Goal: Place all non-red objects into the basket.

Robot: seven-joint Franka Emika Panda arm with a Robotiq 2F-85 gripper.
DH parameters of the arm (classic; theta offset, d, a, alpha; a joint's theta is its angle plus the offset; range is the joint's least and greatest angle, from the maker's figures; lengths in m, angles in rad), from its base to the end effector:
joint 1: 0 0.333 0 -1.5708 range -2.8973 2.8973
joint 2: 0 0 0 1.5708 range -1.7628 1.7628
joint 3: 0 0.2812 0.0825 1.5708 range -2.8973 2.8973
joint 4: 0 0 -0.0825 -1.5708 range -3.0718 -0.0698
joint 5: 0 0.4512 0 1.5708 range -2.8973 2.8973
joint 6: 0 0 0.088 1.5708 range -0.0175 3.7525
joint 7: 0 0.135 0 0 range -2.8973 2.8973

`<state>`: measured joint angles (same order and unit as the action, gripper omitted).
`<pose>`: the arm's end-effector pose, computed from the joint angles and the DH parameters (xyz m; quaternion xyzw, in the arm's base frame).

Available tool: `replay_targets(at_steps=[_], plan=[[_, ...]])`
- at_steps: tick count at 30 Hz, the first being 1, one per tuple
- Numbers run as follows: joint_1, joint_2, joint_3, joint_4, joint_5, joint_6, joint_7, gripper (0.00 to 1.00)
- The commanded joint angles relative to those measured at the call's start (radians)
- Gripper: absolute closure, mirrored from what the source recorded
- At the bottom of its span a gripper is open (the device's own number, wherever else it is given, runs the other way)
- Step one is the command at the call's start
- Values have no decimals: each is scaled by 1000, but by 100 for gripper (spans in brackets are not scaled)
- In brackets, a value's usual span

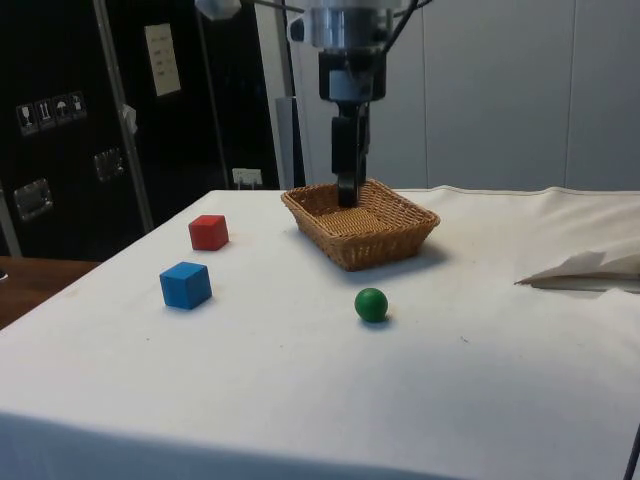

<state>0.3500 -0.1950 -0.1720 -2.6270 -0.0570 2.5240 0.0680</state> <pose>0.4741 0.0907 0.2087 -0.9959 -0.0782 -0.0447 0.0046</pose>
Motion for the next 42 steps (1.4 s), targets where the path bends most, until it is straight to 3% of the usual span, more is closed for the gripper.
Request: replay_targets(at_steps=[1,2,3,4,10,11,12,19,21,22,23,31,32,33,40,41,42], plan=[[7,4,-1,-9,19,21,-8,0],[8,11,0,-13,26,32,-10,0],[0,20,5,-10,17,30,-5,0],[8,24,4,-19,39,50,-15,0],[10,58,16,-48,83,111,-35,0],[1,56,17,-38,60,91,-24,0],[10,63,18,-51,89,119,-38,0],[11,109,32,-71,146,188,-70,0],[9,116,33,-71,148,197,-76,0],[1,121,33,-69,123,191,-61,0],[8,119,34,-70,149,199,-78,0],[11,146,35,-75,176,228,-97,0],[1,143,33,-72,137,210,-73,0],[12,152,36,-76,182,233,-99,0],[7,214,52,-74,246,283,-136,0],[1,214,42,-71,197,273,-107,0],[6,222,54,-73,254,289,-141,0]])
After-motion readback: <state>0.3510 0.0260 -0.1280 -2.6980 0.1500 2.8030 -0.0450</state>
